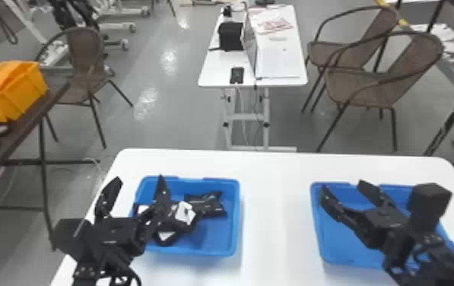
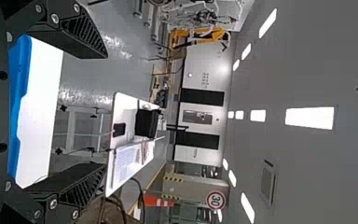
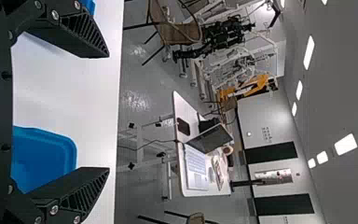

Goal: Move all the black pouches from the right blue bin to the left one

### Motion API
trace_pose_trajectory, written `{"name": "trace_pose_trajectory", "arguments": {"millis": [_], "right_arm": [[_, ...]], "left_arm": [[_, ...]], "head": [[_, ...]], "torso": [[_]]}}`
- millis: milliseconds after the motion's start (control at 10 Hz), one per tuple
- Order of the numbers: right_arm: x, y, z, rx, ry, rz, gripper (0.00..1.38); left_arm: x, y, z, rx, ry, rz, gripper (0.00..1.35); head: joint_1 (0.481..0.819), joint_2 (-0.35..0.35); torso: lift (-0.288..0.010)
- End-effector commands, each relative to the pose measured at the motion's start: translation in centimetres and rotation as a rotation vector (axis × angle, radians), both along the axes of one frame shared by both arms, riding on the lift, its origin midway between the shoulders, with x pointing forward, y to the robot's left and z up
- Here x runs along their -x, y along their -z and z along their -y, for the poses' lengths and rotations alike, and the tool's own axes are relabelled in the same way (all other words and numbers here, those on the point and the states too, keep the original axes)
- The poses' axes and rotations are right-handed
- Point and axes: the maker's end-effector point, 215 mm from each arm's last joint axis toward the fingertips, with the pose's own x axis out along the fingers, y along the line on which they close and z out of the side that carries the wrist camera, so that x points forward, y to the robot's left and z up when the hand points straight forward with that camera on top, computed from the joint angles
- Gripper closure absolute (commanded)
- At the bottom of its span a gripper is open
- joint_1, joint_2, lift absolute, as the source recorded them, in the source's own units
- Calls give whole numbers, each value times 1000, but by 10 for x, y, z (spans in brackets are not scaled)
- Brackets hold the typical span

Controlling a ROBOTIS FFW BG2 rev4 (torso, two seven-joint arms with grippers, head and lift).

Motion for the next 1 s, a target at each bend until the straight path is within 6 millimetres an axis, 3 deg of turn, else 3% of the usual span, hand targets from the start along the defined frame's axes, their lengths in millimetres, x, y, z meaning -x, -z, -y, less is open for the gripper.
{"name": "trace_pose_trajectory", "arguments": {"millis": [0,400,600,700,900], "right_arm": [[37,8,2,26,18,7,160],[106,18,15,97,62,2,160],[138,28,34,111,106,-26,160],[146,32,48,140,119,-30,160],[143,35,49,154,92,-27,160]], "left_arm": [[20,5,4,-20,5,-12,206],[63,32,-3,-139,11,-130,206],[72,28,-4,-220,0,-161,206],[72,31,-3,-222,-1,-173,206],[75,35,-7,-205,-18,-185,206]], "head": [[695,115],[695,119],[695,128],[695,123],[695,94]], "torso": [[10],[10],[10],[10],[10]]}}
